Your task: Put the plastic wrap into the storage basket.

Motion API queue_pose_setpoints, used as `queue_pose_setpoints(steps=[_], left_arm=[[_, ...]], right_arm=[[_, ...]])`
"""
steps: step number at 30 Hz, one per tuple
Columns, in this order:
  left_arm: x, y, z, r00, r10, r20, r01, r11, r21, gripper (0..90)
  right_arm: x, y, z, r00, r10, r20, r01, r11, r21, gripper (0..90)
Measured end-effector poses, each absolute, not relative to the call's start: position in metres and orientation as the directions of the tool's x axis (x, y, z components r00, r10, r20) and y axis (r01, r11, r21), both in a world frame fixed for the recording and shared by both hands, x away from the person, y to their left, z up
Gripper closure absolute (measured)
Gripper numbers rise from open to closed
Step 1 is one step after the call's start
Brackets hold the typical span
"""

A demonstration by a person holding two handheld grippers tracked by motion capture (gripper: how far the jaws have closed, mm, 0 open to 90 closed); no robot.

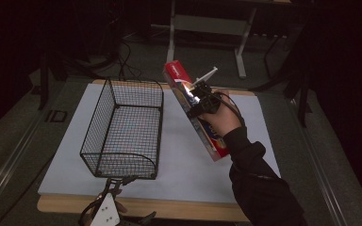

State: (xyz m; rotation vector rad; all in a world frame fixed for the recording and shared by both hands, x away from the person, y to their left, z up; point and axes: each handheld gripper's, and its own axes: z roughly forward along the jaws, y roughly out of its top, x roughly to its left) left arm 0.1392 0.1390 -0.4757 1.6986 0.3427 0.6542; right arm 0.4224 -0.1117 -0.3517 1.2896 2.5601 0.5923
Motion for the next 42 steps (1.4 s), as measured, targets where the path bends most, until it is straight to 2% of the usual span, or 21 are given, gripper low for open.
queue_pose_setpoints(steps=[16,42], left_arm=[[0.138,0.139,-0.475,0.800,0.552,0.234,-0.124,-0.230,0.965,0.1],[0.136,0.140,-0.475,0.803,0.547,0.236,-0.126,-0.232,0.964,0.1]], right_arm=[[0.419,-0.059,-0.330,-0.638,0.770,-0.007,0.656,0.549,0.518,40.3],[0.418,0.032,-0.320,-0.679,0.733,0.042,0.603,0.525,0.600,40.3]])
